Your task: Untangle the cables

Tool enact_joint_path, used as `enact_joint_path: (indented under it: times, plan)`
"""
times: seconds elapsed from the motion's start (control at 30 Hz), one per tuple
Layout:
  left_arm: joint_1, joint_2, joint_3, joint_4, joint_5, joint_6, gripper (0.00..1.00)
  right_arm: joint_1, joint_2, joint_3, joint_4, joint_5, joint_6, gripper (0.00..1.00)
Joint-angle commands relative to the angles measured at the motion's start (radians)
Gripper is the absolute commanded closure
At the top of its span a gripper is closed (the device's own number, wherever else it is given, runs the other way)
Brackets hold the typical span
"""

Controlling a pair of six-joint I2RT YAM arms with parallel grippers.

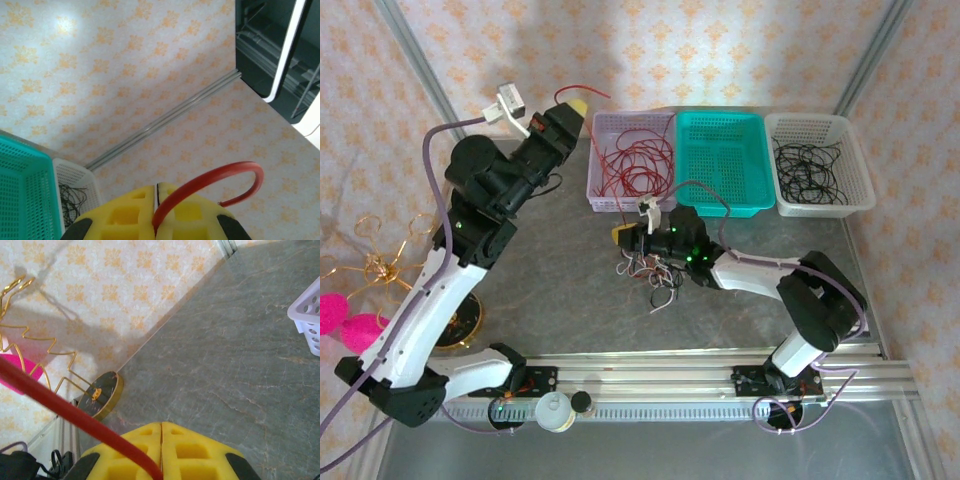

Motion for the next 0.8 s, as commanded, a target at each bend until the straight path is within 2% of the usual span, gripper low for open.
enact_joint_path:
  times: [0.0, 0.2, 0.33, 0.5, 0.77]
  plan:
    - [-0.003, 0.000, 0.135, 0.075, 0.004, 0.054, 1.00, -0.002, 0.056, -0.034, -0.058, 0.070, 0.015, 0.97]
    - [0.000, 0.070, 0.337, 0.094, -0.007, 0.131, 1.00, -0.002, 0.088, -0.054, -0.081, 0.097, 0.017, 0.96]
    - [-0.001, 0.124, 0.484, 0.082, -0.042, 0.200, 1.00, -0.002, 0.094, -0.056, -0.106, 0.116, 0.006, 0.83]
    - [-0.001, 0.158, 0.566, 0.081, -0.098, 0.241, 1.00, -0.001, 0.093, -0.043, -0.125, 0.144, -0.009, 0.76]
    - [0.000, 0.197, 0.639, 0.148, -0.107, 0.289, 1.00, 0.000, 0.133, 0.006, -0.180, 0.213, 0.001, 0.83]
